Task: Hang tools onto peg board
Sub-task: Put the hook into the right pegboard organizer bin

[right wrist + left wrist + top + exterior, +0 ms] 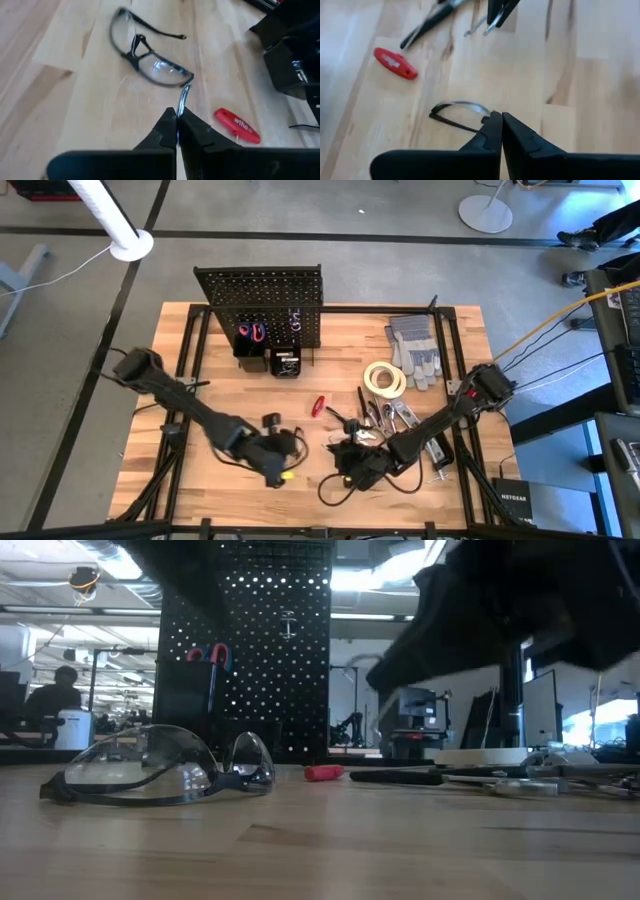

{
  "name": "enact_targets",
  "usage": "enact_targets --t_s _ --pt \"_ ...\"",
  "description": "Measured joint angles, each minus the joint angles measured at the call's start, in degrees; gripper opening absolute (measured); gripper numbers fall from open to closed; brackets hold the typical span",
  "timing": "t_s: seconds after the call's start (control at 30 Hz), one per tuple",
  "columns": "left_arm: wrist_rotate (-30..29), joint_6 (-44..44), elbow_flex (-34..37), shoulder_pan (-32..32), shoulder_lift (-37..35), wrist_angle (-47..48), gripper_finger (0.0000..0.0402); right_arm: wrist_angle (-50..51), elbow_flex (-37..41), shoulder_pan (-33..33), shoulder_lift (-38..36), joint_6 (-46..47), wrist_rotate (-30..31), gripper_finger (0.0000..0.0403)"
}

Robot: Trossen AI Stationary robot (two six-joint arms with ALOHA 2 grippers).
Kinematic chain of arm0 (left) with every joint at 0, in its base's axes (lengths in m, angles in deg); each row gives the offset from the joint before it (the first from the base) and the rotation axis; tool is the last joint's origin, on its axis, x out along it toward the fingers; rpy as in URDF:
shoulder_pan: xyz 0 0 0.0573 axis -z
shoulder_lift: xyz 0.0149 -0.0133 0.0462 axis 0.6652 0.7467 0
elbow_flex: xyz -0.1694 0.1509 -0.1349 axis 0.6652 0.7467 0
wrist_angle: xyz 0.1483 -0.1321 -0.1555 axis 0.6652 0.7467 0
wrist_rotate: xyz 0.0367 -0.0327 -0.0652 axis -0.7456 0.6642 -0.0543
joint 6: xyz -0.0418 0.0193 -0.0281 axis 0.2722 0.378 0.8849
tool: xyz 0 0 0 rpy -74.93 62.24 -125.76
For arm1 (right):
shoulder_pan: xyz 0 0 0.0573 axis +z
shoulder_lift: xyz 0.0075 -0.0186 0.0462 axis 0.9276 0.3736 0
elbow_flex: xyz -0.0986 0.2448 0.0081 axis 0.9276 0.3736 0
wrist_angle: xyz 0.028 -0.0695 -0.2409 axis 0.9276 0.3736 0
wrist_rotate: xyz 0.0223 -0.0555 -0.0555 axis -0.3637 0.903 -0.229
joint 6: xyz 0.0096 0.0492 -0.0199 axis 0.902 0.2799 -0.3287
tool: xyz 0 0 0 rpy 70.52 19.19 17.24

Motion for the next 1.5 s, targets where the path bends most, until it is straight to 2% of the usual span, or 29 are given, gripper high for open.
enact_targets --t_s 0.23,0.37,0.57,0.77,0.93,1.03,1.23,1.5 --pt "-8.7 5.4 12.4 3.8 -10.0 -6.8 0.0000 -1.1 0.0 -3.1 -3.6 -0.1 -2.4 0.0005" --pt "-10.0 8.6 15.7 3.7 -12.8 -7.2 0.0005 -2.2 -0.1 -6.1 -4.9 -2.0 -6.3 0.0005" --pt "-10.1 7.7 16.2 3.0 -14.8 -6.6 0.0067 -3.1 -0.1 -12.2 -5.7 -4.5 -10.3 0.0005" --pt "-10.5 8.9 16.2 4.2 -17.0 0.9 0.0134 -13.0 -0.2 -20.0 -5.8 -8.0 -15.1 0.0005" --pt "-13.8 11.6 16.3 6.2 -17.6 5.7 0.0155 -23.5 -0.2 -26.6 -5.0 -10.7 -16.5 0.0005" --pt "-14.1 12.1 18.5 6.8 -18.2 5.2 0.0156 -30.6 -0.3 -30.2 -2.4 -11.6 -18.1 0.0005" --pt "-12.5 13.5 27.8 6.6 -22.5 -2.8 0.0151 -39.7 -0.3 -35.6 3.7 -11.6 -19.0 0.0005" --pt "-10.6 11.3 40.3 2.5 -29.1 -19.0 0.0151 -43.3 -0.3 -39.1 8.7 -8.7 -21.2 0.0022"
